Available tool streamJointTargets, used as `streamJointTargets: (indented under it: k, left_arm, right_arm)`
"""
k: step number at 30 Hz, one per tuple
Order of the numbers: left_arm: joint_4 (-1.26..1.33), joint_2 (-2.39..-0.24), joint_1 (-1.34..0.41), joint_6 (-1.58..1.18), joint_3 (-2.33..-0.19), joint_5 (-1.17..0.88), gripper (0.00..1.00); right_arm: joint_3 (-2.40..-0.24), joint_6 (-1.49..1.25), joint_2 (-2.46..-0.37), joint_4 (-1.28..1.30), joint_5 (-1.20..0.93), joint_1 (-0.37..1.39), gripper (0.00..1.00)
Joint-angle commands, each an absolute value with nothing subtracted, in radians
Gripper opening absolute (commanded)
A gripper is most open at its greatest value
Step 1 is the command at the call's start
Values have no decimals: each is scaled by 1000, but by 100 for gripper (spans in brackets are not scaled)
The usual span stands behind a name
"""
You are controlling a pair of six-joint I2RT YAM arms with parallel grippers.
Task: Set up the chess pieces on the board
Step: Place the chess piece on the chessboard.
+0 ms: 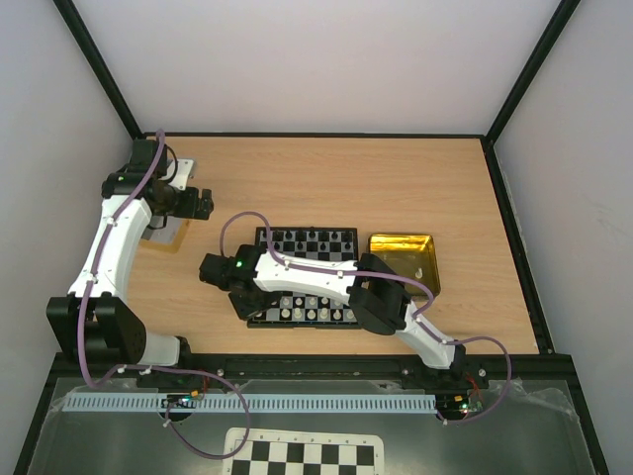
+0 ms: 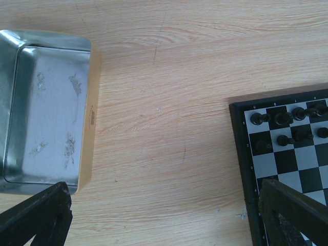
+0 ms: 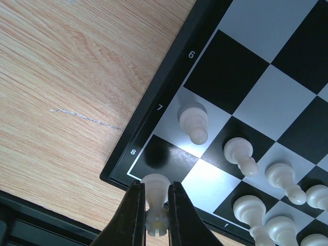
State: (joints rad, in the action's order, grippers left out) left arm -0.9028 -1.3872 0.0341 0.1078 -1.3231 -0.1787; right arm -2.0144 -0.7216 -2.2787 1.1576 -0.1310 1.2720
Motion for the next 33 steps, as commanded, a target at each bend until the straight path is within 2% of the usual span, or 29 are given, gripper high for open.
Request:
streamJointTargets:
  k: [1, 33]
  left_arm:
    - [-909, -1357, 41, 103, -1316, -178, 99]
    - [-910, -1371, 43, 103, -1321, -178, 99]
  right_arm:
    - [-1997, -722, -2292, 1149, -139, 1270, 2]
    - [-1957, -723, -2282, 1121, -153, 1252, 2]
